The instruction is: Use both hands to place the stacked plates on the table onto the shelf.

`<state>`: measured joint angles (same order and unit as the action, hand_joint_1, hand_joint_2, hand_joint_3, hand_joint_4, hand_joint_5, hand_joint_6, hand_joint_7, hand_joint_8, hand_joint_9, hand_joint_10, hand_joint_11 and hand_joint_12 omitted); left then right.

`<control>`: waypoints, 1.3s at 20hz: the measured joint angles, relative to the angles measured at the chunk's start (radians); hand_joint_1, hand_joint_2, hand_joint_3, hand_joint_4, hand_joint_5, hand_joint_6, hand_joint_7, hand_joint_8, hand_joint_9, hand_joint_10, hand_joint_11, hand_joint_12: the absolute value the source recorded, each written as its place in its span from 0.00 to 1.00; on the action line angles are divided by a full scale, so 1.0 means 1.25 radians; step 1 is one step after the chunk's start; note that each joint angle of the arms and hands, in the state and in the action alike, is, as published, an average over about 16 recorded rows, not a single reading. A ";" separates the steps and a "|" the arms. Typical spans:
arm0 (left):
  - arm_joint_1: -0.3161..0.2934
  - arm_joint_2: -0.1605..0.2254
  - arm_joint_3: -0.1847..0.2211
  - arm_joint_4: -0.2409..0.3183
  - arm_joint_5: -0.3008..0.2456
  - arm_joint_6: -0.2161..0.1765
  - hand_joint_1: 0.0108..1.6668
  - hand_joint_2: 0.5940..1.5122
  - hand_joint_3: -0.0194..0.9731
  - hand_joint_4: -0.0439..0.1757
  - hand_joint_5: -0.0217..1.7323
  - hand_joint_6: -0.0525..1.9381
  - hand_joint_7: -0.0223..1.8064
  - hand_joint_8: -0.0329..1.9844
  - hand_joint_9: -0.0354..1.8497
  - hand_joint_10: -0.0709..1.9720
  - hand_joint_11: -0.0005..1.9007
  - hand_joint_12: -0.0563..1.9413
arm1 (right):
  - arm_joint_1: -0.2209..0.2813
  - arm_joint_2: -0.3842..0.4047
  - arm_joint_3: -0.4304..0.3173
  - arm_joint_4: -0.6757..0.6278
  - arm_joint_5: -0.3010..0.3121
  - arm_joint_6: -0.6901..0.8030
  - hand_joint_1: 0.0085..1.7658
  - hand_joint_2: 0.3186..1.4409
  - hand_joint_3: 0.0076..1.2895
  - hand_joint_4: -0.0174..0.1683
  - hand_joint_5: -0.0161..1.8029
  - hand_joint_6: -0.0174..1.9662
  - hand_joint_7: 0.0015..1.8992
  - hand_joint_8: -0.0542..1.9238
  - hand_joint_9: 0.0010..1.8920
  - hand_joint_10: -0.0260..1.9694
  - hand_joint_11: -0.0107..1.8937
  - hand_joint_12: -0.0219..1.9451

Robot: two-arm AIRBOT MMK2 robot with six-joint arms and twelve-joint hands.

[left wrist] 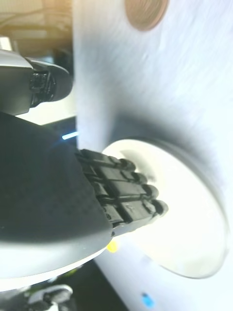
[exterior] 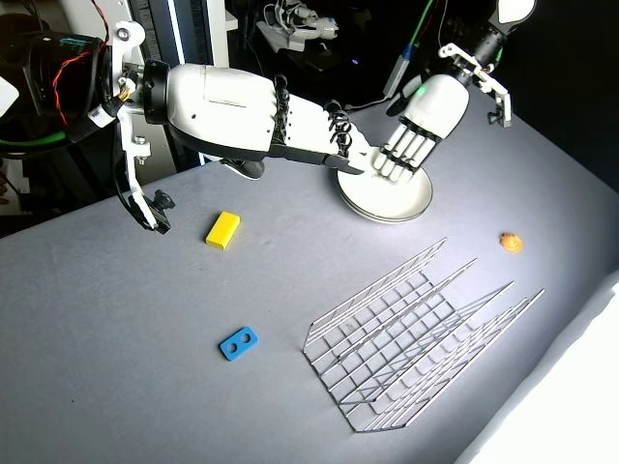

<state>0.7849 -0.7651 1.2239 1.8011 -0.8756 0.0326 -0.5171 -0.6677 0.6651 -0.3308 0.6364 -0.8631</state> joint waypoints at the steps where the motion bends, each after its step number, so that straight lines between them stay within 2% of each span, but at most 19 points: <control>1: 0.004 -0.002 0.006 -0.003 0.001 0.000 0.00 0.55 0.06 0.18 0.02 0.02 0.02 0.01 0.03 0.04 0.01 0.02 | -0.001 0.000 0.000 -0.001 0.001 -0.001 0.65 0.63 0.01 0.11 0.07 0.02 0.04 0.03 0.02 0.02 0.01 0.15; 7: 0.026 -0.008 0.030 -0.020 0.005 0.000 0.00 0.55 0.06 0.17 0.02 0.02 0.02 0.01 0.03 0.04 0.01 0.02 | -0.003 -0.001 -0.001 -0.008 0.003 -0.003 0.66 0.63 0.01 0.11 0.08 0.02 0.04 0.03 0.02 0.02 0.01 0.20; 13: 0.049 -0.011 0.025 -0.041 0.012 0.000 0.00 0.56 0.05 0.16 0.01 0.01 0.02 0.01 0.03 0.04 0.01 0.02 | -0.006 -0.002 -0.001 -0.015 0.004 -0.006 0.65 0.63 0.01 0.11 0.08 0.02 0.03 0.03 0.03 0.02 0.01 0.22; 21: 0.068 -0.023 -0.021 -0.088 0.048 -0.001 0.00 0.56 0.05 0.16 0.01 0.01 0.01 0.01 0.03 0.04 0.01 0.02 | -0.017 -0.006 -0.001 -0.019 0.006 -0.051 0.64 0.64 0.01 0.11 0.07 0.02 0.02 0.03 0.02 0.02 0.01 0.22; 26: 0.068 -0.033 -0.058 -0.128 0.081 0.000 0.00 0.56 0.05 0.17 0.01 0.01 0.01 0.01 0.03 0.04 0.01 0.02 | -0.019 -0.038 0.006 -0.039 0.005 -0.114 0.63 0.64 0.00 0.11 0.07 0.02 0.03 0.03 0.02 0.02 0.01 0.21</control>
<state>0.8701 -0.8070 1.1510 1.6415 -0.7750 0.0320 -0.5413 -0.7148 0.6724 -0.3800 0.6429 -1.0058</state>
